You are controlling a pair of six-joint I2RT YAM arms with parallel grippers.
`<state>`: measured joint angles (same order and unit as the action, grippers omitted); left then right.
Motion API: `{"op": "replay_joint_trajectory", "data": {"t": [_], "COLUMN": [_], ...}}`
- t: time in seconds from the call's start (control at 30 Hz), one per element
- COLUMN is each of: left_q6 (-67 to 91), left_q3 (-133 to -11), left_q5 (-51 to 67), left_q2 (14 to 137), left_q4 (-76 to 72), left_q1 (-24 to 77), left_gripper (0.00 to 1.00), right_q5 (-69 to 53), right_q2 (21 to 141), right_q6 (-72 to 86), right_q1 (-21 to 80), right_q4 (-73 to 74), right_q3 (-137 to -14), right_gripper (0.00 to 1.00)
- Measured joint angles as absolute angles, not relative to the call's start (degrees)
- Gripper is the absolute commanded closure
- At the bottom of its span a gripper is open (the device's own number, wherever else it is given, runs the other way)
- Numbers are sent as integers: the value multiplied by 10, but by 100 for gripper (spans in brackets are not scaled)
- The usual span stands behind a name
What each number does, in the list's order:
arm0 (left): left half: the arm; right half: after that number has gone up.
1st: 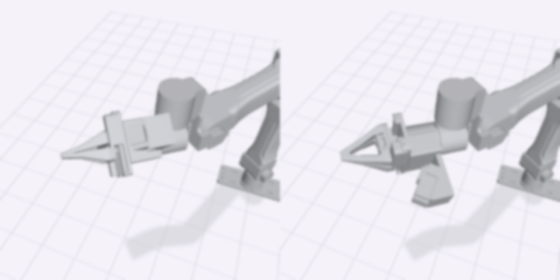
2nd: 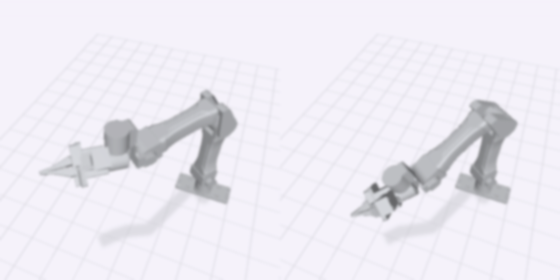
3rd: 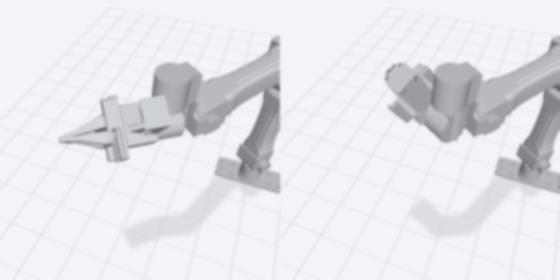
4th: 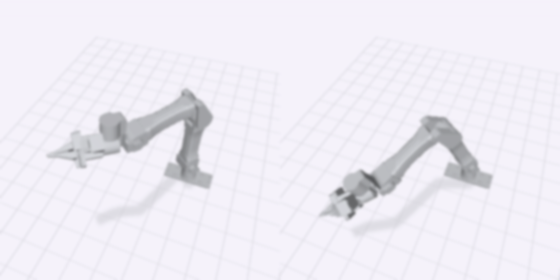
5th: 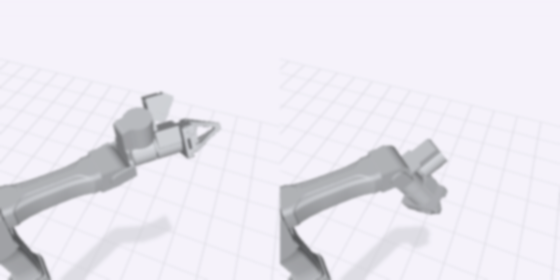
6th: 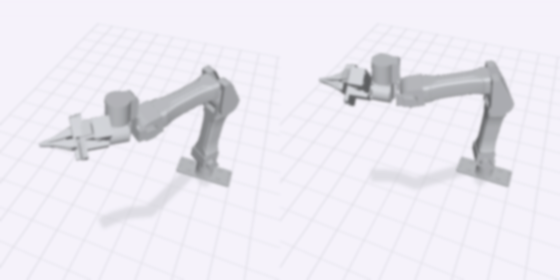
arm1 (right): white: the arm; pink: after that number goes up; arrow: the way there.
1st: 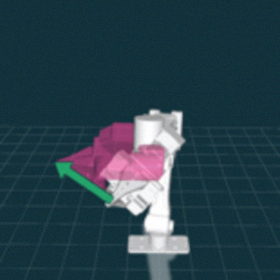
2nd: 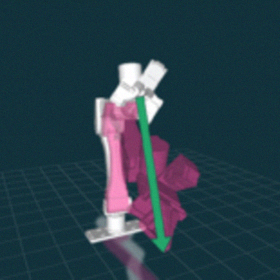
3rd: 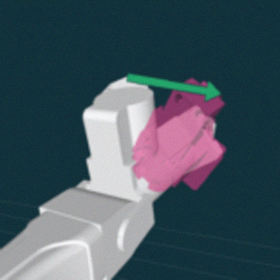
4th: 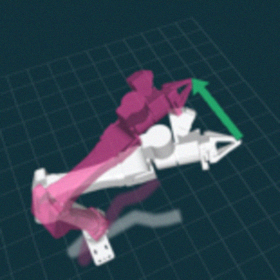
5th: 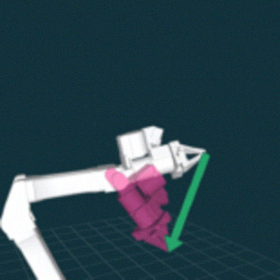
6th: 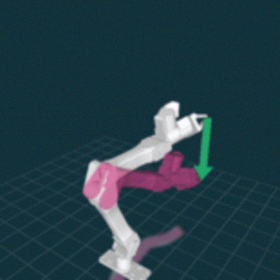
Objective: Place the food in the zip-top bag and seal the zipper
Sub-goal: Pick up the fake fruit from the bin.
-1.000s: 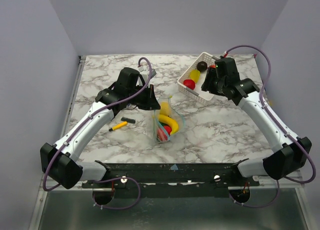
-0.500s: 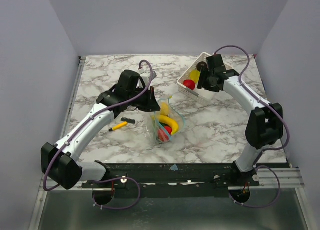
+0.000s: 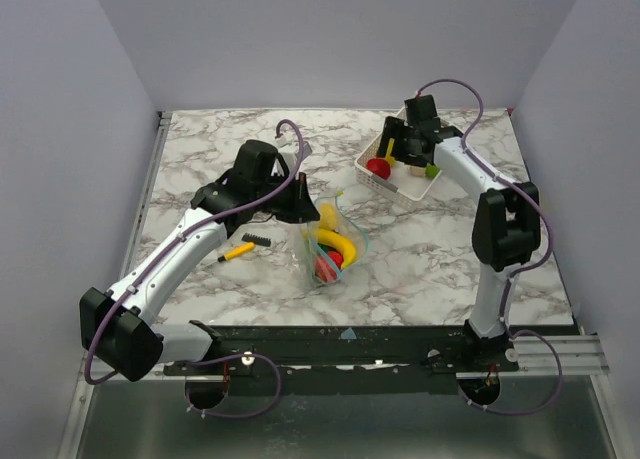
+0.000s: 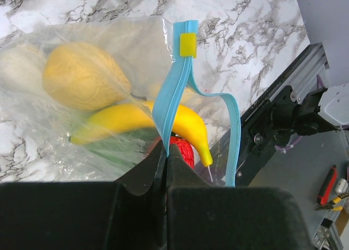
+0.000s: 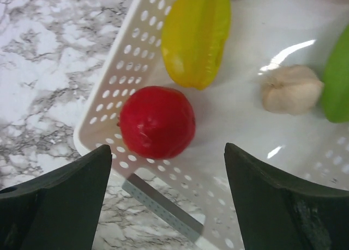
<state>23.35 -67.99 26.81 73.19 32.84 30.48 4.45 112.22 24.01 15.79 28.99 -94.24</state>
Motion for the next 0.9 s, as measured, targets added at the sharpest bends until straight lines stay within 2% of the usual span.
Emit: {"op": "replay_joint_trajectory", "data": {"t": [0.23,0.43,0.57,0.8,0.9], "left_q6": [234,234,234,234,234], "left_q3": [-678,-675,-674,-670,-670], "left_q5": [268,268,268,268,268], "left_q2": [732,731,730,724,724], "left_q4": [326,324,322,322,322], "left_q1": [300,300,299,299,299], "left_gripper": [100,100,100,100,100], "right_q5": [-62,-91,-102,-111,-112], "right_q2": [1194,1220,1232,1234,1232], "right_q6": [286,302,313,328,329], "right_q1": [152,152,150,141,139], "right_q4": [238,216,205,190,185], "right_q3": [-956,-956,-955,-943,-938], "right_gripper": [3,5,14,40,48]}}
